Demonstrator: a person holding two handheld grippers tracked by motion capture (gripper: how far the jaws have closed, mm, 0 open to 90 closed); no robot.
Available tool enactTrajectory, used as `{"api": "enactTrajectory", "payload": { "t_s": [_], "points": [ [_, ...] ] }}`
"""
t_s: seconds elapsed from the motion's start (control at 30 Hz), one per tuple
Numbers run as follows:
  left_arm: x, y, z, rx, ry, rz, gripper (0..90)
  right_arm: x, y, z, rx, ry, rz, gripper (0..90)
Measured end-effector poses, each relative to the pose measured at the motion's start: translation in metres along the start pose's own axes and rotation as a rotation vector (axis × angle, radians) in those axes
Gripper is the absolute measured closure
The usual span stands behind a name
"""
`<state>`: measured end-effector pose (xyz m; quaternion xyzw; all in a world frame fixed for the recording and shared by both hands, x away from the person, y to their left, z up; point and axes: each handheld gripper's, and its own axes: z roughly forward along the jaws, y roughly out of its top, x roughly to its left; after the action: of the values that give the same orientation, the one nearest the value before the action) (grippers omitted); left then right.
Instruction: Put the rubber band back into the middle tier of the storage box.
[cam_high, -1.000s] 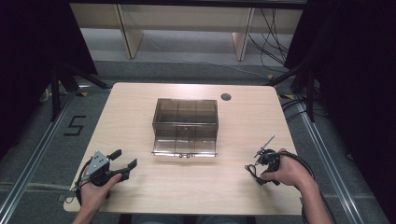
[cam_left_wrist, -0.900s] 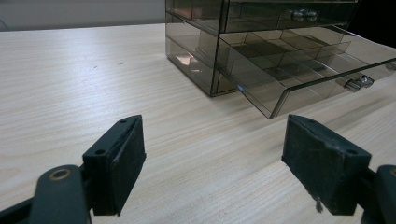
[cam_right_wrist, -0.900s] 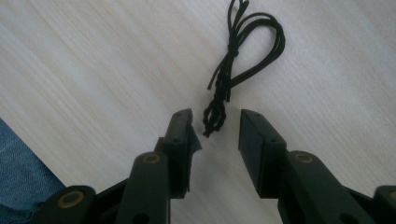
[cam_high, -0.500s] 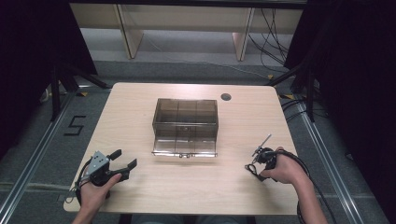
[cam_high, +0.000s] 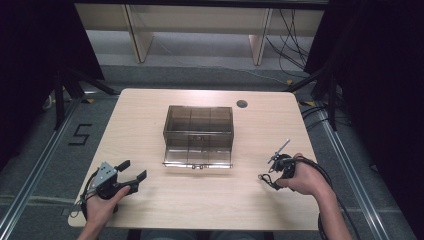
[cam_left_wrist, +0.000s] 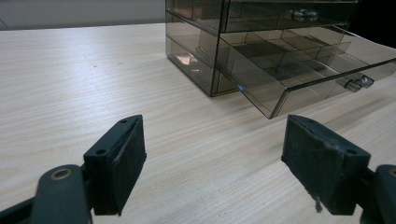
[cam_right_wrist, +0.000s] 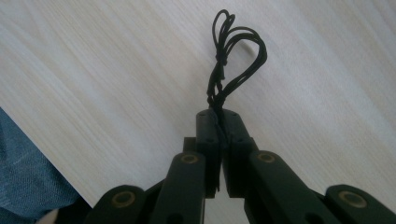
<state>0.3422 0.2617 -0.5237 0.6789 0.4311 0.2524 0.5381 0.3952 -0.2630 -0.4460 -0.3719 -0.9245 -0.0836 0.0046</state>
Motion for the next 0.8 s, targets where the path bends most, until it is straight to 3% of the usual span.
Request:
{"api": "enactTrajectory", "payload": {
  "t_s": [0.2, 0.53, 0.73, 0.8],
  "points": [
    [0.0, 0.0, 0.0, 0.0, 0.001, 0.0, 20.8, 0.004, 0.008, -0.008, -0.014, -0.009, -0.044, 87.8],
    [0.0, 0.0, 0.0, 0.002, 0.001, 0.001, 20.9, 0.011, 0.016, -0.017, -0.028, -0.009, -0.044, 87.8],
    [0.0, 0.0, 0.0, 0.0, 0.0, -0.002, 21.1, 0.014, 0.023, -0.021, -0.049, -0.018, -0.082, 87.8],
    [0.0, 0.0, 0.0, 0.0, 0.002, 0.0, 21.1, 0.016, 0.025, -0.023, -0.042, -0.009, -0.065, 87.8]
  ]
}}
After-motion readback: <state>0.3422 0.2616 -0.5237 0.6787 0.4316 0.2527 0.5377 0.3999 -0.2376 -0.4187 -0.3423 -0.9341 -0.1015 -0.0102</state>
